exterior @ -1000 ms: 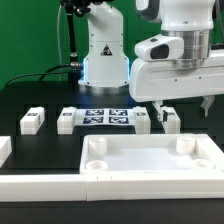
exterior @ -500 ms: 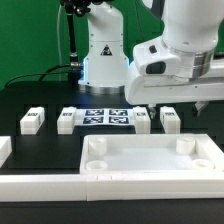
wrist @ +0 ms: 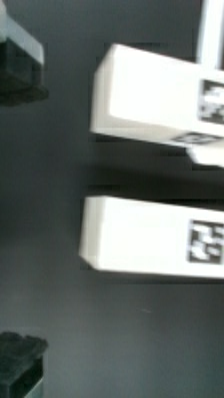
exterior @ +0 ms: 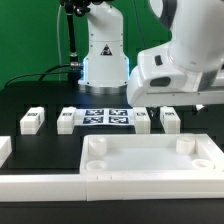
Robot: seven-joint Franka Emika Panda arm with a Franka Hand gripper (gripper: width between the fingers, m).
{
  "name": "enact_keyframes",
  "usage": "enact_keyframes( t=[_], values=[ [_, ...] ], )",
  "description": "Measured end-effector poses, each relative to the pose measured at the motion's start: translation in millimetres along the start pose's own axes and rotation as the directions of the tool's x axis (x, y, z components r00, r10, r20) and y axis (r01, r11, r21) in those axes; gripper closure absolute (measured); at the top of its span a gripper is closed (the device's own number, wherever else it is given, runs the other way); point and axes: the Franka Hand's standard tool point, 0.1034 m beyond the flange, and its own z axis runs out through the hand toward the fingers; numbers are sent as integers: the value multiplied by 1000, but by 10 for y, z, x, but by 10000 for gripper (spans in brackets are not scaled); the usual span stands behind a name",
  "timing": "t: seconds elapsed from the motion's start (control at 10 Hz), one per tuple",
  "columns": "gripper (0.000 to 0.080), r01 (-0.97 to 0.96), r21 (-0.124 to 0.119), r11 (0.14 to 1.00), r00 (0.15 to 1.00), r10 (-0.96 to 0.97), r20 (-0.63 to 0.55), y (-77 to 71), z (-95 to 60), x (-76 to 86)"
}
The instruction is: Assemble desk
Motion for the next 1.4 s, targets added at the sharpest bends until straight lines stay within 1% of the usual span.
enact_keyframes(
  t=[0.1,0.2,0.3,0.4,0.5,0.7,0.8,1.2,1.4],
  values=[
    [150,-4,9,1000,998,3,56,3,47,33],
    [150,-1,8,1000,995,0,98,7,66,30],
    [150,1,4,1000,986,-2,166,15,100,-4],
    [150,1,6,1000,986,-2,167,11,110,50],
    [150,-9,3,1000,986,9,168,-7,117,37],
    [150,-36,-14,999,982,38,186,-127,221,4],
    [150,-28,-17,999,983,31,182,-156,245,8],
    [150,-29,-16,999,983,31,178,-147,247,18],
    [150,-34,-31,999,977,40,209,-186,424,-65]
  ],
)
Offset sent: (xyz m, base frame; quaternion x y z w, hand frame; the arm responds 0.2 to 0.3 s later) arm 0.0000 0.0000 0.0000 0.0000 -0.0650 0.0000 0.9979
